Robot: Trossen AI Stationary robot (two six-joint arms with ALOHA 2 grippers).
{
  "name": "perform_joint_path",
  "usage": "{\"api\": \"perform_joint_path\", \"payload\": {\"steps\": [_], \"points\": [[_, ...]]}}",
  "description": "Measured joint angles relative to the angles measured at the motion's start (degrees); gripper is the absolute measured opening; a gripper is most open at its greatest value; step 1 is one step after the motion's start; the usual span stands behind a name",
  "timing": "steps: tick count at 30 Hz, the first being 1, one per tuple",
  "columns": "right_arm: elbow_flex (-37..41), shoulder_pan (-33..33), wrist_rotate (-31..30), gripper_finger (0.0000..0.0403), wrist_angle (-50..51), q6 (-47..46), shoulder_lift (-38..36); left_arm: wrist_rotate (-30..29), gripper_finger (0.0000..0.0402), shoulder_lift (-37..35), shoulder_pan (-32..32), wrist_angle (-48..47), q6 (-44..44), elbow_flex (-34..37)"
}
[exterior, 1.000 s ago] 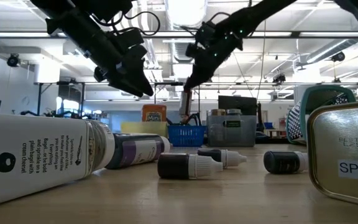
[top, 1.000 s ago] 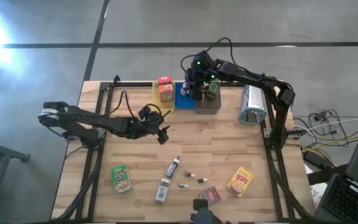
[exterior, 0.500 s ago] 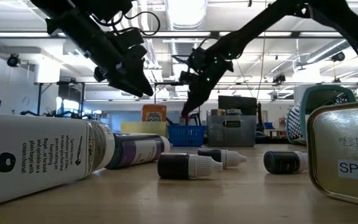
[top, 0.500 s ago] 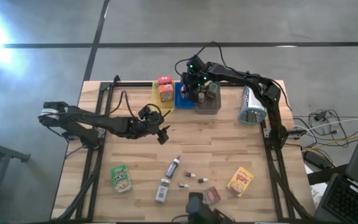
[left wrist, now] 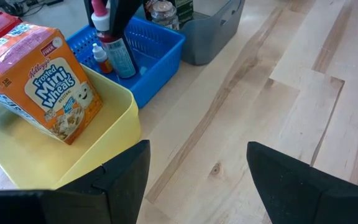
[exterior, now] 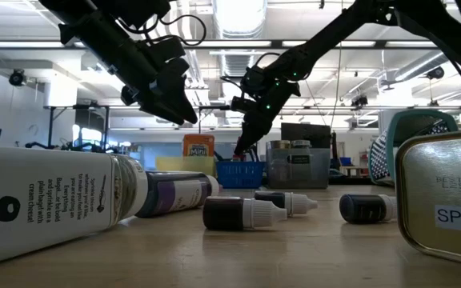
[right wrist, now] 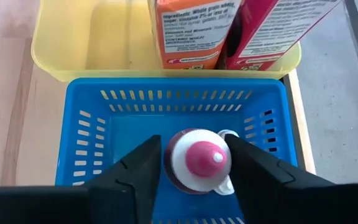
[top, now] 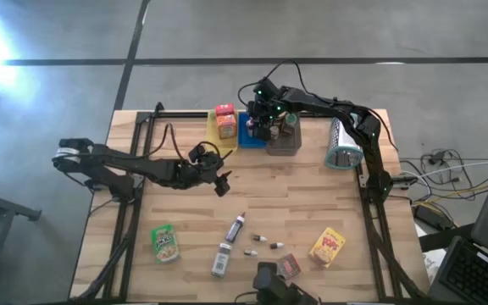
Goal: Pick & Place Kitchen Items
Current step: Put the large pink food coloring bottle into the blue bin, then put the red seasoning can into the black bin
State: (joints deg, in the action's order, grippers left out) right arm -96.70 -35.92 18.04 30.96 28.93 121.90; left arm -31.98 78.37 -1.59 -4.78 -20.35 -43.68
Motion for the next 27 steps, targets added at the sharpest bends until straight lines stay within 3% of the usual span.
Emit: {"api": "perform_joint_path", "payload": {"steps": [6, 16, 27], "points": [[0.09, 0.02, 0.00, 0.0203, 0.10, 0.26, 0.01, 0.00, 0.0273, 0.00, 0.01, 0.02, -0.01, 0.00], [-0.85, 0.02, 0.00, 0.0219, 0.78, -0.11, -0.32, 0.02, 0.0273, 0.00, 0.01, 0.00, -0.01, 0.00], [-11.79, 0.02, -0.02, 0.0222, 13.14, 1.51, -0.56, 0.00, 0.0273, 0.00, 0.01, 0.02, -0.01, 0.00]]}}
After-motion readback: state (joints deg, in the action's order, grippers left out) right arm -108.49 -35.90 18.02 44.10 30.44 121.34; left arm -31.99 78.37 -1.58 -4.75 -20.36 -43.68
